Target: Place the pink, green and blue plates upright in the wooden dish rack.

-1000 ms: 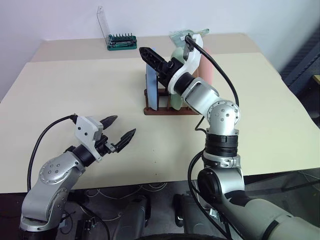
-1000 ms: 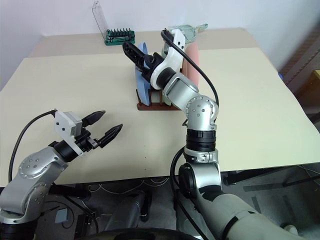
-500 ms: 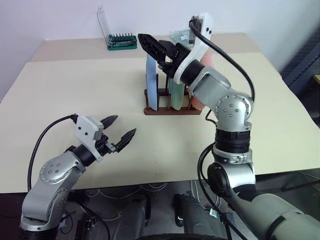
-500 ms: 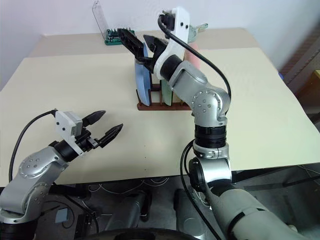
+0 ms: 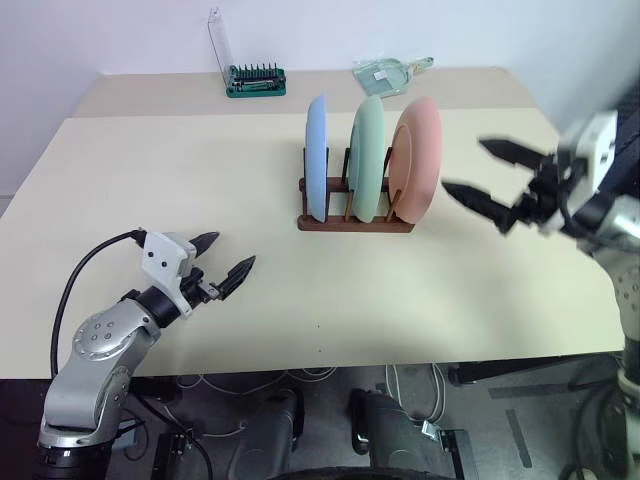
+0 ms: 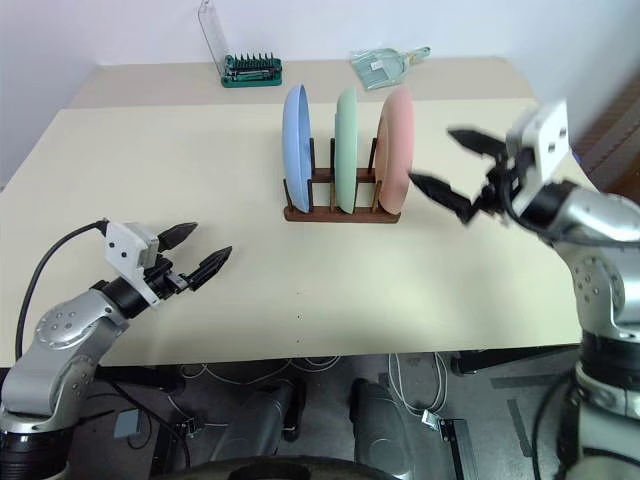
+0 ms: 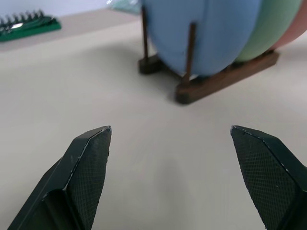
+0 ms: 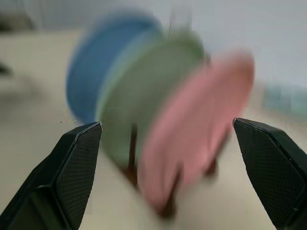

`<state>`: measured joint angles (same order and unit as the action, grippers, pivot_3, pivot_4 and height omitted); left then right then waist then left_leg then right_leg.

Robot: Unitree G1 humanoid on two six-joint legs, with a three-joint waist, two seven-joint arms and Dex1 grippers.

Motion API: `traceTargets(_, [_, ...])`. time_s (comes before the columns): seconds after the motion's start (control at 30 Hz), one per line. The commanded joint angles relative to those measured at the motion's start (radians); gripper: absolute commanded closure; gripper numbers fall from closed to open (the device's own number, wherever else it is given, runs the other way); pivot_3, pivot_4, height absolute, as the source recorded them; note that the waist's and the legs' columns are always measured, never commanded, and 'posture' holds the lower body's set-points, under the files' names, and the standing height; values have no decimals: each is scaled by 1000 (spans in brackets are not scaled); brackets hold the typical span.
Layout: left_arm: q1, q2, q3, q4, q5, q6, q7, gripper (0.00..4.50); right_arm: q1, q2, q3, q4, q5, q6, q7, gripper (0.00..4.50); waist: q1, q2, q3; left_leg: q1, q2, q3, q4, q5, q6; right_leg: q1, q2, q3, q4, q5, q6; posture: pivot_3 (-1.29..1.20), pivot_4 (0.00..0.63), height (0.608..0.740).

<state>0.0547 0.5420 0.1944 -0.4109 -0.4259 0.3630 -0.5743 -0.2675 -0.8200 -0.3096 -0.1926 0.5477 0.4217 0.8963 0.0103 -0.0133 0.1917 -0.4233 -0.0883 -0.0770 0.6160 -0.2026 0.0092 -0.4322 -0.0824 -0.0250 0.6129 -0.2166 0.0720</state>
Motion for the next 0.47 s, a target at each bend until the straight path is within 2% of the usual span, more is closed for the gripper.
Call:
traceTargets(0.03, [14,14,25,9,8,-41,-26,411,46,-16,13,28,-77,-98,27,43,-1,0,0,0,0,0,0,0,0,0,0,0,0,0,0,0,150,735])
traceTargets(0.23, [58,10,36,20,18,-57,-31,411,63,50,83,198,-191,-234,10,43,3,0,0,1,1,0,1,-2,-3,2,-1,-2,-1,1,-1,0,150,735])
traceTargets(0.47, [96,-17,23,-4,33,-68,-9,411,-1,81,122,310,-222,-291,21,43,3,1,0,0,1,0,2,0,-1,0,-1,-3,0,1,-1,0,150,735])
